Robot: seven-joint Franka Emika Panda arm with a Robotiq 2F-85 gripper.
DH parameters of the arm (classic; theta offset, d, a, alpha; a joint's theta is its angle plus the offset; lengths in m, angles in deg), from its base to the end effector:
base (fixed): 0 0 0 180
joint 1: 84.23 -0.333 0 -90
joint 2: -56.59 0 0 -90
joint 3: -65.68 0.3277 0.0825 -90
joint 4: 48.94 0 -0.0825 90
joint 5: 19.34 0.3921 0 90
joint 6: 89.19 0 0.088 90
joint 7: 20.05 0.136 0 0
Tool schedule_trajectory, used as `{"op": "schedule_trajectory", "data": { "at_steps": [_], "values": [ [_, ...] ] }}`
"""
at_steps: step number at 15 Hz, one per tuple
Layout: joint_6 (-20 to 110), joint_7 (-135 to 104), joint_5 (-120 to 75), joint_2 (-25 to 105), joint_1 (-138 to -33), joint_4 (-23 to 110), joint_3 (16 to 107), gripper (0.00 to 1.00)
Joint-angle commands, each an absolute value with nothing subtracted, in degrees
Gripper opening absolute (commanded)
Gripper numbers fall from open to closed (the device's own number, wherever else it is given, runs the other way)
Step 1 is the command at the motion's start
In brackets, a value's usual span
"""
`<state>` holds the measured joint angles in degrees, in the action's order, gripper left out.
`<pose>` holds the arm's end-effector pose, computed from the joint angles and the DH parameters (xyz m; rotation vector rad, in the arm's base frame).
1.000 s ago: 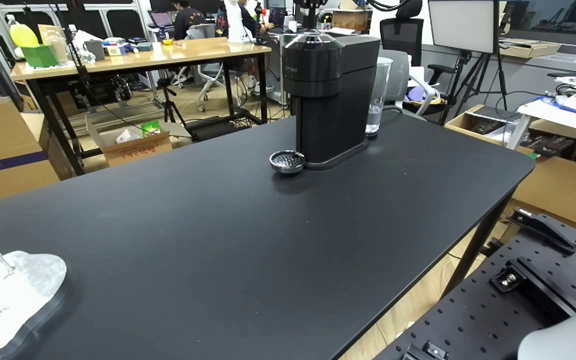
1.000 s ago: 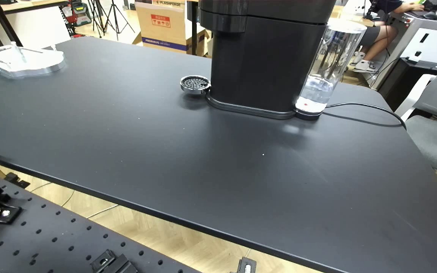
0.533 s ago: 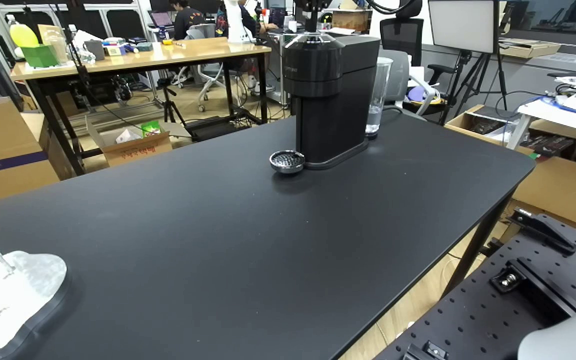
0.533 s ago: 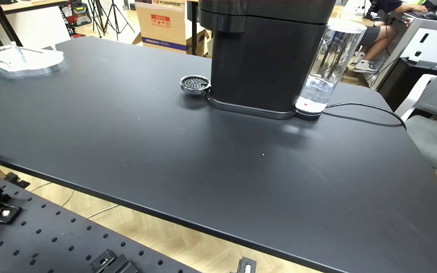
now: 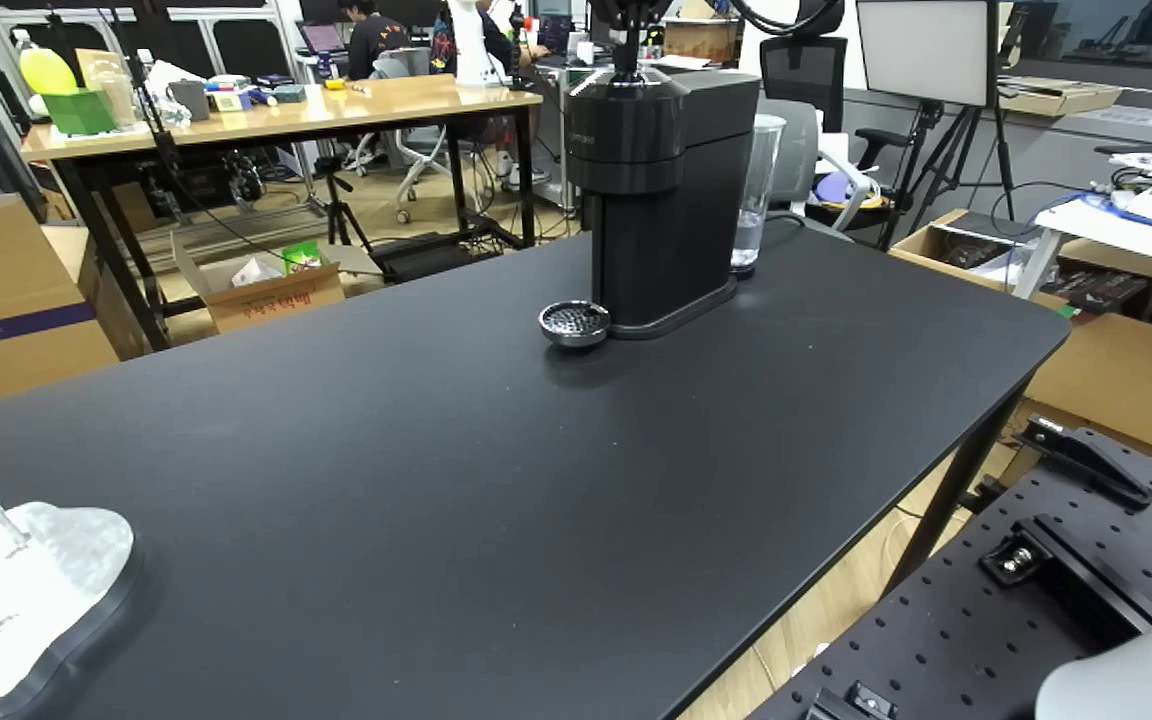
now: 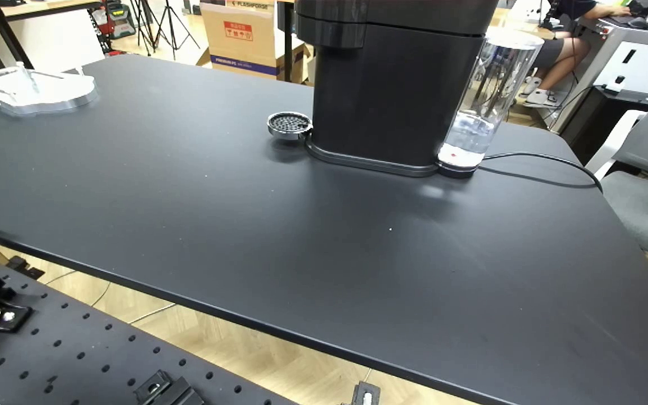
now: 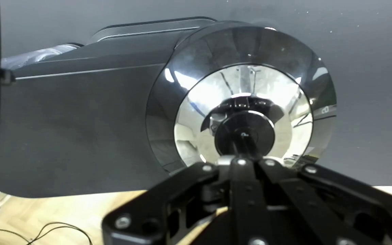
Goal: Push the button on the top of the coffee machine
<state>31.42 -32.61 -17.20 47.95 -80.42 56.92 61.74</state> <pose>0.6186 -0.0800 0.4314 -3.1315 -0.1065 -0.1716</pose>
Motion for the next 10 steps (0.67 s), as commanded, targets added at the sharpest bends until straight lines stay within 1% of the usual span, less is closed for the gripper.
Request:
{"op": "schedule_trajectory", "data": {
  "at_steps": [1,10],
  "values": [
    [31.18,-32.34,-17.09,47.26,-80.14,55.58,62.27,0.00],
    [32.45,-32.83,-17.43,46.14,-80.26,54.23,62.79,0.00]
  ]
}}
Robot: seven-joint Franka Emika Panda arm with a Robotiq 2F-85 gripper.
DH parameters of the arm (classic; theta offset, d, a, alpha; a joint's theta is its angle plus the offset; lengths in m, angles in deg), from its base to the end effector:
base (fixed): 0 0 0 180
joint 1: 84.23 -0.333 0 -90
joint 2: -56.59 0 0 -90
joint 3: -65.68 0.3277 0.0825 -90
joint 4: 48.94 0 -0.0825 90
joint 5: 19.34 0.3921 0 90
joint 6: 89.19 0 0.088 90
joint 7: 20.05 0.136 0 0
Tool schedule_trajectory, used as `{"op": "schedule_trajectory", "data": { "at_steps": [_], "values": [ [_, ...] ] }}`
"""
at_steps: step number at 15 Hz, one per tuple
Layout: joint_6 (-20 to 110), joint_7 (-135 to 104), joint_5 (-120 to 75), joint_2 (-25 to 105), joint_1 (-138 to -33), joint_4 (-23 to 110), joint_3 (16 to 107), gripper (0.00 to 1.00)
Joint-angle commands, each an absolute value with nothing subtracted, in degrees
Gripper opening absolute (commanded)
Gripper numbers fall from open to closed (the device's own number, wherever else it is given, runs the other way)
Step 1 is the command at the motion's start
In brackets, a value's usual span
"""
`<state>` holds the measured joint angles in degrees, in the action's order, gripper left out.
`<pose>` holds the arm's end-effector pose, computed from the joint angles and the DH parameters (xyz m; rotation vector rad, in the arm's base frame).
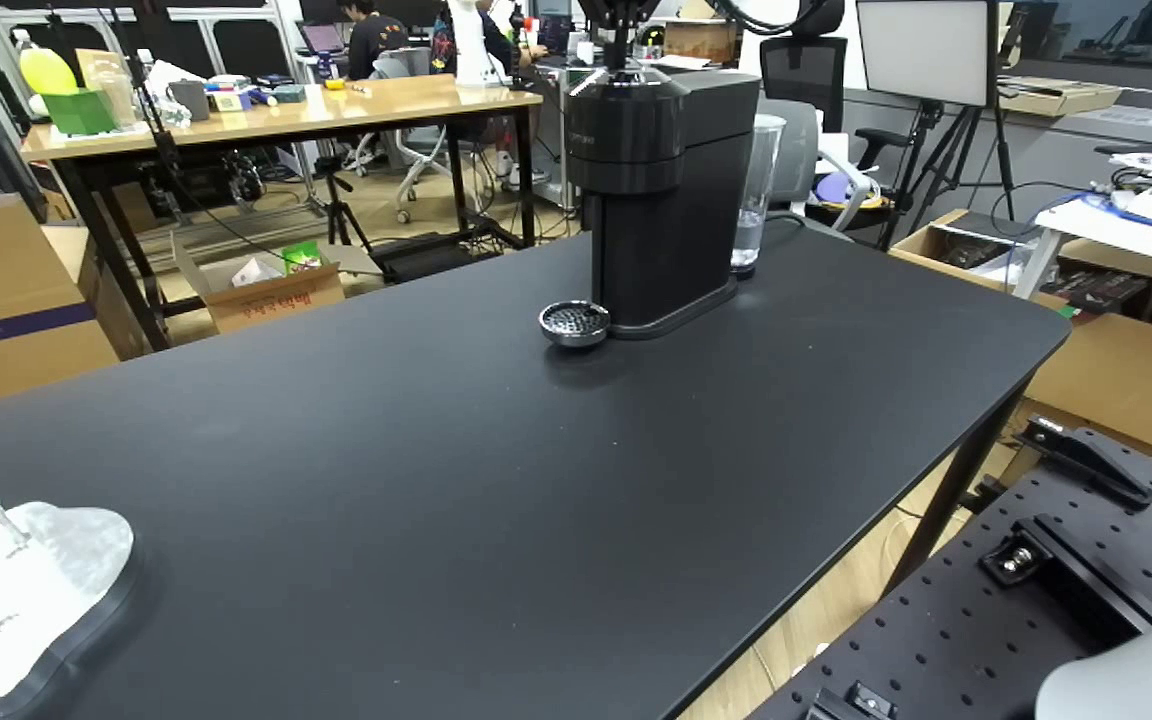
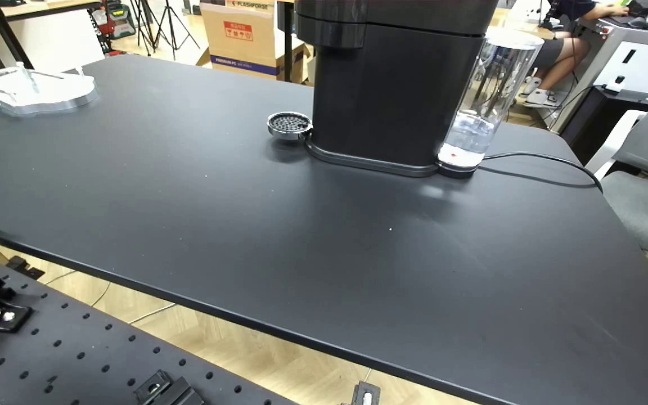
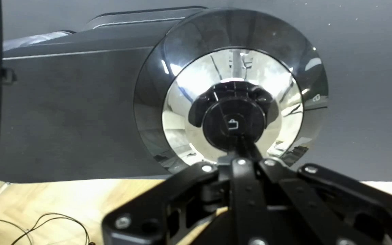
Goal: Push the button on the top of the coffee machine
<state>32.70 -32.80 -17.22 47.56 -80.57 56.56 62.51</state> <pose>0.6246 -0.0709 0.4325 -3.1301 -0.1363 -0.2054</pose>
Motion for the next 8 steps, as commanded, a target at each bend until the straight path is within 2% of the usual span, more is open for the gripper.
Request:
{"op": "schedule_trajectory", "data": {
  "at_steps": [1,8],
  "values": [
    [32.54,-32.85,-17.41,45.99,-80.23,54.13,62.79,0.00],
    [32.28,-32.97,-17.19,44.97,-80.05,53.25,62.79,0.00]
  ]
}}
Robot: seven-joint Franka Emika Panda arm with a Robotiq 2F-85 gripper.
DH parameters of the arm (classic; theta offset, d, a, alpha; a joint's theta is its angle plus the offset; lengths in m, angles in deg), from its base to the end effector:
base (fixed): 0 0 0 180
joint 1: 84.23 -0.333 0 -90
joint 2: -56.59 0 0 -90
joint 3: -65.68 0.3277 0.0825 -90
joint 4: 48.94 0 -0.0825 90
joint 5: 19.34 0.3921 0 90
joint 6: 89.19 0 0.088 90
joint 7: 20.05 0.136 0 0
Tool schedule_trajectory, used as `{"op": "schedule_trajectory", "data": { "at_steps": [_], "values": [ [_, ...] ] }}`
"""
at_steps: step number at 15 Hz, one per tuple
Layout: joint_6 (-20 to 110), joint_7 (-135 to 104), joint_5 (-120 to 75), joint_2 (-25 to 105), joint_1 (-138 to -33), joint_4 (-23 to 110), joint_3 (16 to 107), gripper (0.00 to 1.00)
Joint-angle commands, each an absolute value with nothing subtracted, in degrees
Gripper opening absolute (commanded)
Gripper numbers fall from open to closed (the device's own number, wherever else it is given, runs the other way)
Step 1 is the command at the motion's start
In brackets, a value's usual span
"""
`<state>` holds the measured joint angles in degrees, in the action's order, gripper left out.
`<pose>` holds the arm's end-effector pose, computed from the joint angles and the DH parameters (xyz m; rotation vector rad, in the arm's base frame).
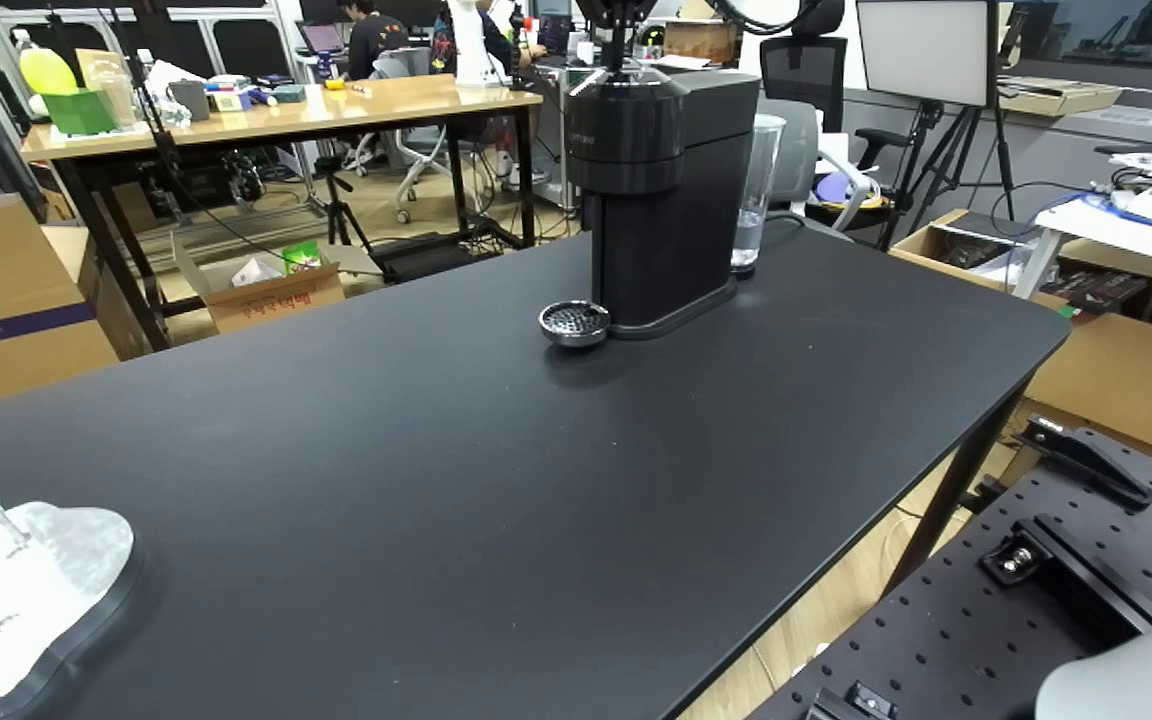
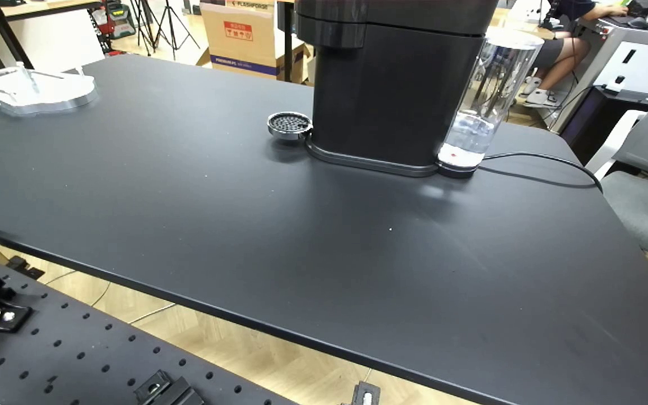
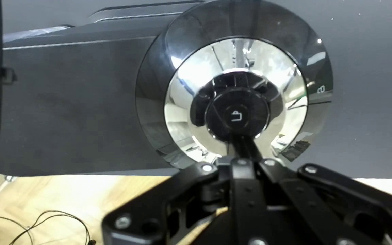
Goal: Push the button on the top of the coffee machine
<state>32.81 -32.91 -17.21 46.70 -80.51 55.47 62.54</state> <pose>0.6302 -0.0718 0.4327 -3.1311 -0.1388 -0.2146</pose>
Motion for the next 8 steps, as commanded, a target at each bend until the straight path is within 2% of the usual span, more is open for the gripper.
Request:
{"op": "schedule_trajectory", "data": {
  "at_steps": [1,8],
  "values": [
    [32.24,-32.98,-17.20,44.84,-80.05,53.19,62.80,0.00],
    [31.98,-32.55,-17.25,43.09,-79.82,53.13,62.55,0.00]
  ]
}}
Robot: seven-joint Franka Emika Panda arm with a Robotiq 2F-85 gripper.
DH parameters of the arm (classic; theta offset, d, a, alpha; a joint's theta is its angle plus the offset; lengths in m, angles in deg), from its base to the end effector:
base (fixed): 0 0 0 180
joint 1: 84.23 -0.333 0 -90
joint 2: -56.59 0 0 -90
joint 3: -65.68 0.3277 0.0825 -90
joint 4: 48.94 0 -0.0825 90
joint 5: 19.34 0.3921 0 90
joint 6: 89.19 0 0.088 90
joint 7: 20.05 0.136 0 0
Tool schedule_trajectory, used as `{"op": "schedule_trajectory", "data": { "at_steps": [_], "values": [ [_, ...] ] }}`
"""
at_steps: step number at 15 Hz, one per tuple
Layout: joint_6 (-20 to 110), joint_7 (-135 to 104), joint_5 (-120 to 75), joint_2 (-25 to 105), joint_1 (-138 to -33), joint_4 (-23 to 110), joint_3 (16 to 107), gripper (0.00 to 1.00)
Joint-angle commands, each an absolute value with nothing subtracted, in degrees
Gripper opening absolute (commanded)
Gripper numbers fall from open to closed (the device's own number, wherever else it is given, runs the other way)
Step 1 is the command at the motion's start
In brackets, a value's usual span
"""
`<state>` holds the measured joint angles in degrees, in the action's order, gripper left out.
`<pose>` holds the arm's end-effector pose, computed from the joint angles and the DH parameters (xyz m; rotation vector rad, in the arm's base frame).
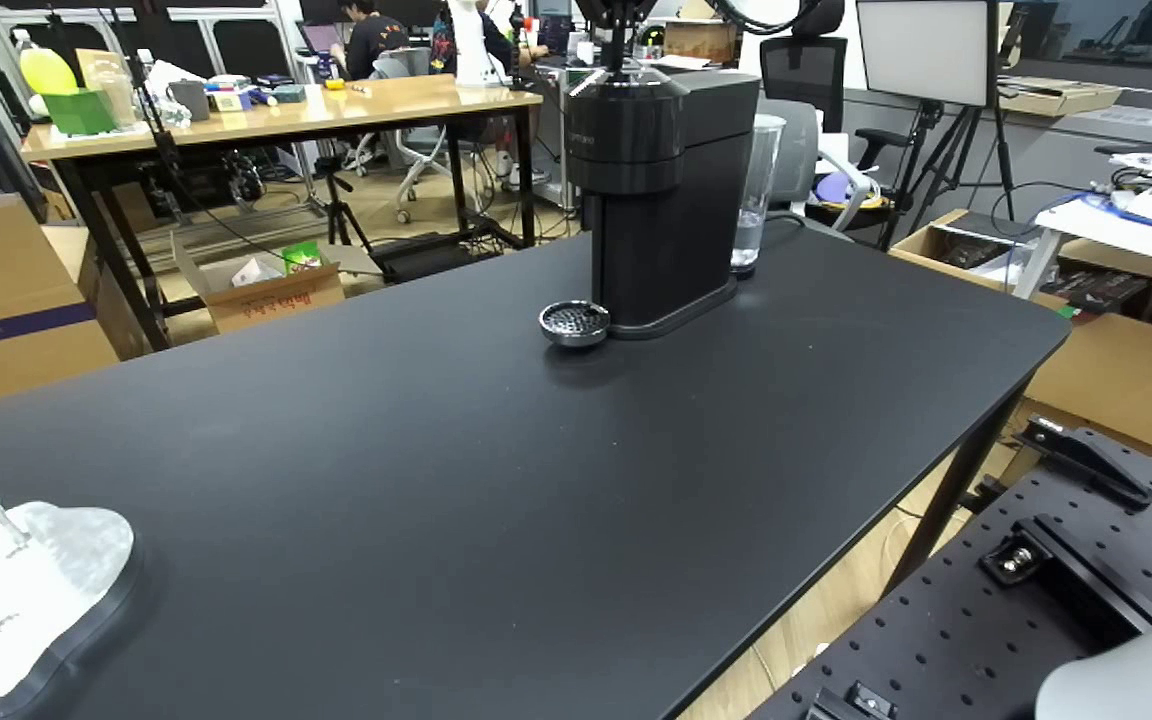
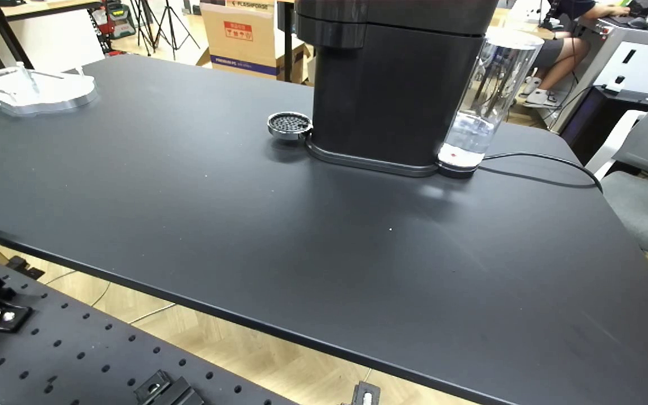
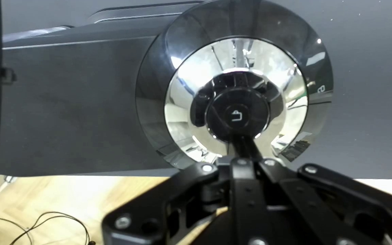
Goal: Push the button on the top of the coffee machine
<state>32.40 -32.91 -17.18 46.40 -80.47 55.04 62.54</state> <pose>0.6314 -0.0722 0.4323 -3.1306 -0.1376 -0.2071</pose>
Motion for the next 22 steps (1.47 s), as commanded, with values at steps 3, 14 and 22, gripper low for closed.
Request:
{"op": "schedule_trajectory", "data": {
  "at_steps": [3,14,22],
  "values": [
    [32.01,-32.47,-17.10,42.76,-79.66,53.45,62.45,0.00],
    [32.20,-33.07,-16.17,44.93,-79.89,53.35,62.92,0.00],
    [32.93,-32.78,-18.18,48.77,-81.25,54.58,63.84,0.00]
  ]
}}
